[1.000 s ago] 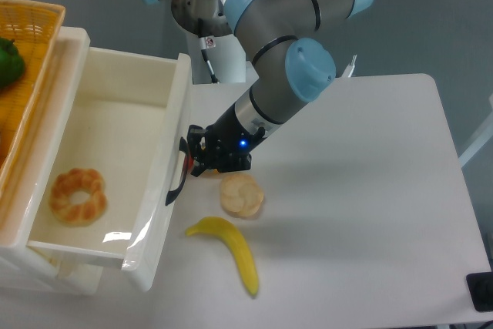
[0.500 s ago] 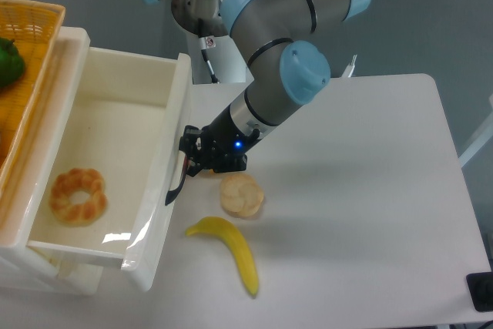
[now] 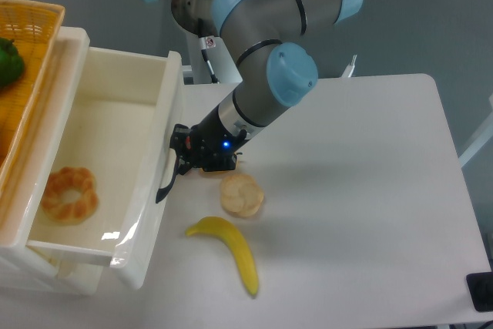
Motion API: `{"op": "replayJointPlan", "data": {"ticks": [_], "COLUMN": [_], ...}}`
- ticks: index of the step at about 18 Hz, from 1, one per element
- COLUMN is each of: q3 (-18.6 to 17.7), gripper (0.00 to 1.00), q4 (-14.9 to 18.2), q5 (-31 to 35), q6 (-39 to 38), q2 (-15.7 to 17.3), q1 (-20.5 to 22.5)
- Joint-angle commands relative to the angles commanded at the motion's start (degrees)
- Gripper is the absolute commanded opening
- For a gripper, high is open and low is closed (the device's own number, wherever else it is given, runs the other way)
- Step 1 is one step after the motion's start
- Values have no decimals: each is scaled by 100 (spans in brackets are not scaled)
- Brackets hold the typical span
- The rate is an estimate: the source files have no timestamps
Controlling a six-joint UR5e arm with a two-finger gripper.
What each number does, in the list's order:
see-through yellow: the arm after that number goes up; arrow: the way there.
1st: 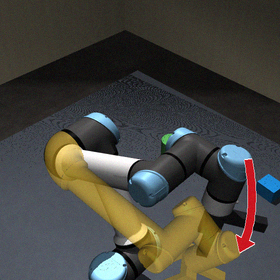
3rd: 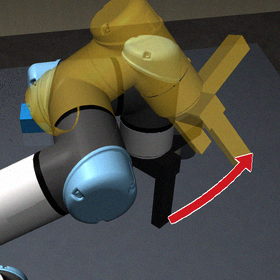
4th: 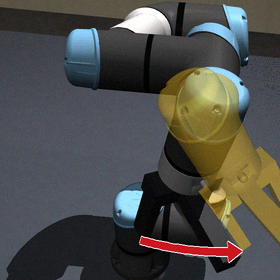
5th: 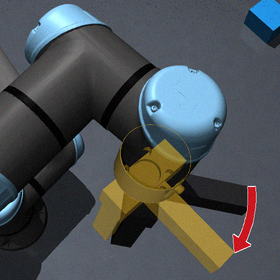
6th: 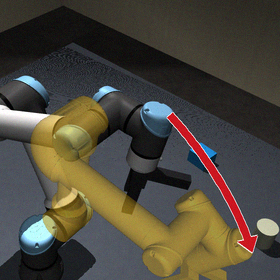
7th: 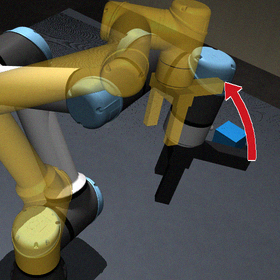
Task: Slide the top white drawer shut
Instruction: 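Push the drawer front into the cabinet with the gripper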
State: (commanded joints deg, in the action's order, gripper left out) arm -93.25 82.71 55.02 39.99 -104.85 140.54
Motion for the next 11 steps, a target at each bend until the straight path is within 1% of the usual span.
{"op": "replayJointPlan", "data": {"ticks": [7,11], "q3": [0,0], "gripper": [0,0], "q4": [-9,-53], "q5": [-26,-44], "q6": [-9,-158], "q2": [70,70], "q1": [-123,-228]}}
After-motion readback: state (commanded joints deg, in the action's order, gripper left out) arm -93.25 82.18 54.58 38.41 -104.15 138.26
